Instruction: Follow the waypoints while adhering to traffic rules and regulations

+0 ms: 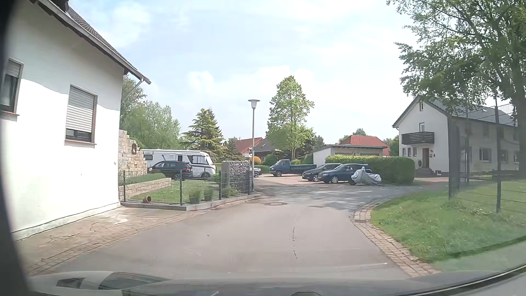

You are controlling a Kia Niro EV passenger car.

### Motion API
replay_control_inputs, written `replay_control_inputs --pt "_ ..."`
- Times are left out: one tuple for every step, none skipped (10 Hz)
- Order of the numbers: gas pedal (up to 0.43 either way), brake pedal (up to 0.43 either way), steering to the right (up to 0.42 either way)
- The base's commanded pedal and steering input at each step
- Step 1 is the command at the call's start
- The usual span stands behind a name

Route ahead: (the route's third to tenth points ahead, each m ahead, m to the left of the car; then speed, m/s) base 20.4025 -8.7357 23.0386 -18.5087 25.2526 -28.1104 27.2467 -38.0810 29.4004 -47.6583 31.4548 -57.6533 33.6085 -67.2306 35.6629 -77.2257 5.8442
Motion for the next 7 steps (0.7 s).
replay_control_inputs --pt "0.0 0.0 -0.005" --pt "0.0 0.0 -0.004" --pt "0.0 0.0 0.001" --pt "0.0 0.0 0.01" --pt "0.0 0.0 0.018" --pt "0.0 0.0 0.024" --pt "0.0 0.0 0.034"
